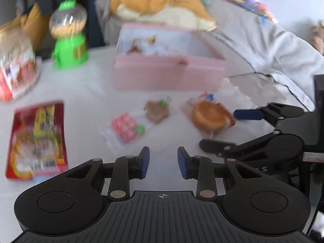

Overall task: Organize snacks
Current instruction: 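Grasp the brown lollipop packet with the left gripper and lift it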

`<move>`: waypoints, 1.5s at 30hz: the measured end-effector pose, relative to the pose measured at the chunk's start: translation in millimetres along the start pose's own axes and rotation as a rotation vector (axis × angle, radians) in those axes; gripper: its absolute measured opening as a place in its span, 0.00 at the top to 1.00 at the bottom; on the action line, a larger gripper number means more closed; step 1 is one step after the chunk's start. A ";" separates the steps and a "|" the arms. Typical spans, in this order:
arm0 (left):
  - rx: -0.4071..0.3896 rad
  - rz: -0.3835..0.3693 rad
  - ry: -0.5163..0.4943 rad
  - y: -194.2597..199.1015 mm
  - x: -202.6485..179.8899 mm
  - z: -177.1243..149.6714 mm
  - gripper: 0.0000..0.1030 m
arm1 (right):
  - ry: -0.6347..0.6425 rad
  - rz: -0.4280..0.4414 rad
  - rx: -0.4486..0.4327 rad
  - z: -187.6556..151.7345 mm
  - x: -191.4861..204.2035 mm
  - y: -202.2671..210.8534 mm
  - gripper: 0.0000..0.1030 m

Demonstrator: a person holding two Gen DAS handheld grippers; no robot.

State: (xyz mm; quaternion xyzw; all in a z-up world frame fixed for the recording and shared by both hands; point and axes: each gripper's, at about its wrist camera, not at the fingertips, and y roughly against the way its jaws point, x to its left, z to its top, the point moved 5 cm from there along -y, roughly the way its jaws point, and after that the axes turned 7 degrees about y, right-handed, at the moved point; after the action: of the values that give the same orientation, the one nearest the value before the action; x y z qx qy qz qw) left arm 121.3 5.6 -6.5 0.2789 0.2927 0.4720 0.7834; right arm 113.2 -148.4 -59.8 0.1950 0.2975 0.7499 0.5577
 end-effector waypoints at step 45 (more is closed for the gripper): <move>0.051 0.058 -0.090 -50.4 -21.1 25.8 0.57 | -0.013 -0.013 0.011 0.8 -2.1 -3.4 0.00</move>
State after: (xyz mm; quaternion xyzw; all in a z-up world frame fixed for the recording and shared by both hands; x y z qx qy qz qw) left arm 160.9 -37.7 -21.0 0.3281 0.2609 0.4741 0.7743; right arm 116.7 -149.6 -61.4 0.2010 0.2993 0.7433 0.5635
